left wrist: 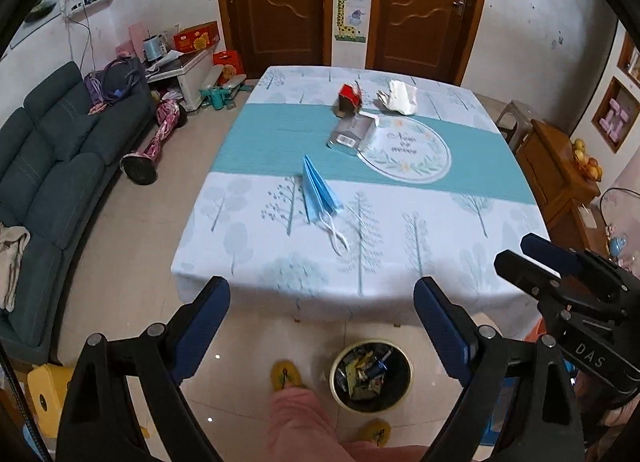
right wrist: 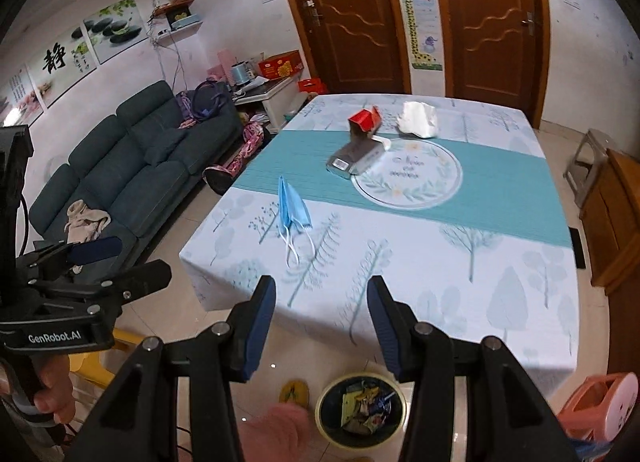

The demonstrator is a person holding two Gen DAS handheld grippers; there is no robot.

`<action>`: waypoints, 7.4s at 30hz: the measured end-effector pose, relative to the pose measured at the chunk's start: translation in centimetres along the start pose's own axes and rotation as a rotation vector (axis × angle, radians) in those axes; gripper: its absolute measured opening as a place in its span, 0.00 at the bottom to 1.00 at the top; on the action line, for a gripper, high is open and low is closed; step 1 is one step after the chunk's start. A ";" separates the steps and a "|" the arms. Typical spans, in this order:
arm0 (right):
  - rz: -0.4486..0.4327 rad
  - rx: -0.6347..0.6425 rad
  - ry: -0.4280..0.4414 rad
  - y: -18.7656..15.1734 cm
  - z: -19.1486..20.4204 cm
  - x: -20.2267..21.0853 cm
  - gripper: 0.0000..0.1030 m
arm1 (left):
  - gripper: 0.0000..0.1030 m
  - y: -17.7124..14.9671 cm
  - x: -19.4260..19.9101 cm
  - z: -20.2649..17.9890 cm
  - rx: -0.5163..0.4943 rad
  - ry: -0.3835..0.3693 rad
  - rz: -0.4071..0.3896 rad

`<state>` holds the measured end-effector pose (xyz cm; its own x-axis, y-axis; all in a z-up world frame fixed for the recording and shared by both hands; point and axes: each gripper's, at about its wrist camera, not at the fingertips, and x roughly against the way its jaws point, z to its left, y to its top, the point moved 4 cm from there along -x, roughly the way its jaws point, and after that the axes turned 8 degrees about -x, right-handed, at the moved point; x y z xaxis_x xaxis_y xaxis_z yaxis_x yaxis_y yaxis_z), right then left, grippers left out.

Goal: Collect trash
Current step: 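Raise both tools back over the table toward the mask and box, then grasp the blue face mask with the right tool while the left tool grasps the silver earplug box, then carry the earplug box and blue mask down over the black bin, then open both tools over the bin to drop box and mask, then raise both tools back over the table toward the red carton and tissue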

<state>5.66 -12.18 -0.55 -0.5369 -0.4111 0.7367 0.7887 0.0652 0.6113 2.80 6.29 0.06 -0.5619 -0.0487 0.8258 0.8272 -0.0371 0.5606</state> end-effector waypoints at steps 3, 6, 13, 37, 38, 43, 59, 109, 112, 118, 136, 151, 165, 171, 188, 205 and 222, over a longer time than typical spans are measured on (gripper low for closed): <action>0.028 0.025 0.002 1.3 1.2 -2.7 0.46 | 0.89 1.3 -2.2 1.6 0.006 -0.016 0.013; 0.073 0.050 -0.005 2.7 2.7 -6.3 0.46 | 0.89 2.8 -5.0 3.4 -0.028 -0.021 0.035; 0.172 0.052 -0.048 6.1 5.8 -16.2 0.46 | 0.89 6.3 -12.2 7.9 -0.130 -0.069 0.100; 0.233 -0.311 -0.136 8.4 1.4 -25.2 0.04 | 0.89 16.3 -26.3 9.5 -0.242 -0.317 0.260; 0.211 -0.335 -0.153 8.8 0.6 -24.8 0.04 | 0.89 16.8 -26.6 8.9 -0.248 -0.344 0.272; 0.110 -0.438 -0.247 10.8 -3.1 -22.7 0.04 | 0.89 19.2 -28.3 6.3 -0.278 -0.376 0.299; 0.008 -0.603 -0.359 13.1 -8.9 -22.8 0.04 | 0.89 22.5 -36.0 -2.2 -0.338 -0.347 0.395; -0.024 -0.503 -0.135 -3.2 -9.8 -3.8 0.04 | 0.57 3.0 -10.5 -11.0 -0.197 -0.320 0.193; 0.009 -0.483 -0.125 -5.9 -10.3 -2.0 0.04 | 0.57 0.1 -9.2 -12.3 -0.178 -0.323 0.206; 0.052 -0.509 -0.108 -10.6 -11.3 -0.2 0.04 | 0.57 -4.9 -7.3 -14.9 -0.234 -0.319 0.251; 0.194 -0.770 -0.154 -25.6 -14.6 -8.2 0.04 | 0.57 -17.6 -15.4 -19.6 -0.480 -0.365 0.416; 0.241 -0.917 -0.229 -36.0 -19.0 -20.5 0.04 | 0.59 -26.8 -31.9 -20.3 -0.575 -0.388 0.531; 0.294 -0.893 -0.193 -38.5 -19.3 -28.0 0.46 | 0.90 -28.4 -38.7 -18.0 -0.535 -0.329 0.530; 0.283 -0.841 -0.210 -37.3 -18.6 -27.5 0.47 | 0.90 -27.2 -37.7 -15.7 -0.462 -0.319 0.472; 0.185 -0.780 -0.237 -29.2 -14.3 -16.0 0.47 | 0.90 -21.0 -23.2 -12.8 -0.359 -0.348 0.380; 0.023 -0.545 -0.193 -14.5 -6.7 2.4 0.47 | 0.90 -6.6 -2.2 -9.8 -0.325 -0.331 0.073; -0.134 -0.309 -0.126 -4.0 -3.6 7.8 0.47 | 0.90 0.5 5.0 -8.5 -0.221 -0.230 -0.125</action>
<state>-0.57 -18.89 1.71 -0.6596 -0.2804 0.6973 0.7514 -0.2675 0.6032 0.39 -2.51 3.93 -0.6230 0.1951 0.7575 0.7170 -0.2449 0.6527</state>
